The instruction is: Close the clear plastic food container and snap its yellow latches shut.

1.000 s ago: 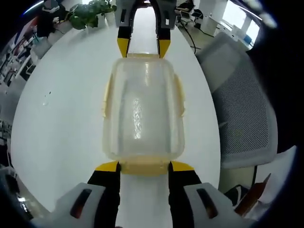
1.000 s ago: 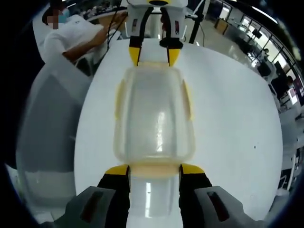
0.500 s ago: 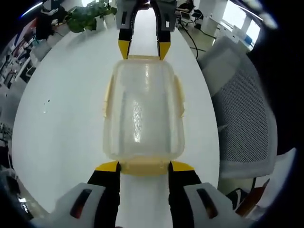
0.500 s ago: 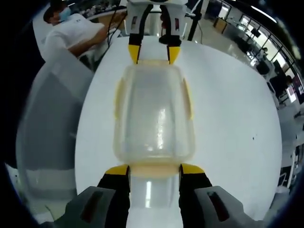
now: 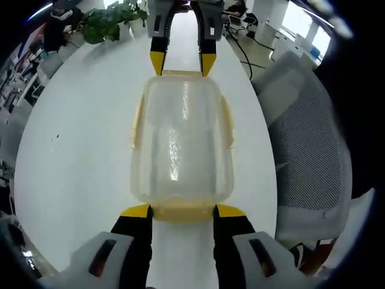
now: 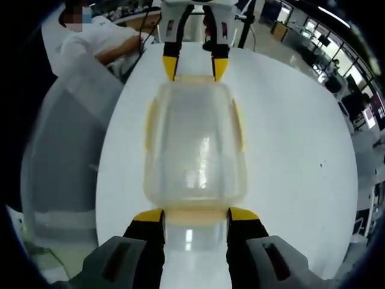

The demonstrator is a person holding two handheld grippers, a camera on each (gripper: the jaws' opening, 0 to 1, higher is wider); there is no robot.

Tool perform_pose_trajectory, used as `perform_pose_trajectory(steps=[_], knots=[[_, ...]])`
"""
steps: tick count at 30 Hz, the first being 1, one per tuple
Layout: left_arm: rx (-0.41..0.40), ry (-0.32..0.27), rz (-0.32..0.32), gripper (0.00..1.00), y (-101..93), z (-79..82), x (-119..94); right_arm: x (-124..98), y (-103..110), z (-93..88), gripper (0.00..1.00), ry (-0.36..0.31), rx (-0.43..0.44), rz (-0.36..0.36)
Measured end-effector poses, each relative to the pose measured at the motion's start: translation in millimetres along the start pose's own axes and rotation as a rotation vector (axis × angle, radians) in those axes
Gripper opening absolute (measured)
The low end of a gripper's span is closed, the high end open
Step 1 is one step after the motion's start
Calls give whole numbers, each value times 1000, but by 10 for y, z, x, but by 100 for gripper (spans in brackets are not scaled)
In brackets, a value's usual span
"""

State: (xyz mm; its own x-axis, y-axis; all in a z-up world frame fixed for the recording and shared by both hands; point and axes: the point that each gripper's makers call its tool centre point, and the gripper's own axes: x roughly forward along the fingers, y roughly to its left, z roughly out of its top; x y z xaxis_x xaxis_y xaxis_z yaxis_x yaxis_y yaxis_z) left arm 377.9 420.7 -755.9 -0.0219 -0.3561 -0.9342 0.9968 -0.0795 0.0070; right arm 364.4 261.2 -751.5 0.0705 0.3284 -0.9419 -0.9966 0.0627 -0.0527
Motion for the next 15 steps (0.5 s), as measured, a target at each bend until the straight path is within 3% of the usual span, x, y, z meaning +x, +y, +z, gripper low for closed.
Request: perform_pose_trajectory(steps=[15], knots=[[0,-5,-7,39,-13,369,149,-85,7,-403,39,-1,11,10]])
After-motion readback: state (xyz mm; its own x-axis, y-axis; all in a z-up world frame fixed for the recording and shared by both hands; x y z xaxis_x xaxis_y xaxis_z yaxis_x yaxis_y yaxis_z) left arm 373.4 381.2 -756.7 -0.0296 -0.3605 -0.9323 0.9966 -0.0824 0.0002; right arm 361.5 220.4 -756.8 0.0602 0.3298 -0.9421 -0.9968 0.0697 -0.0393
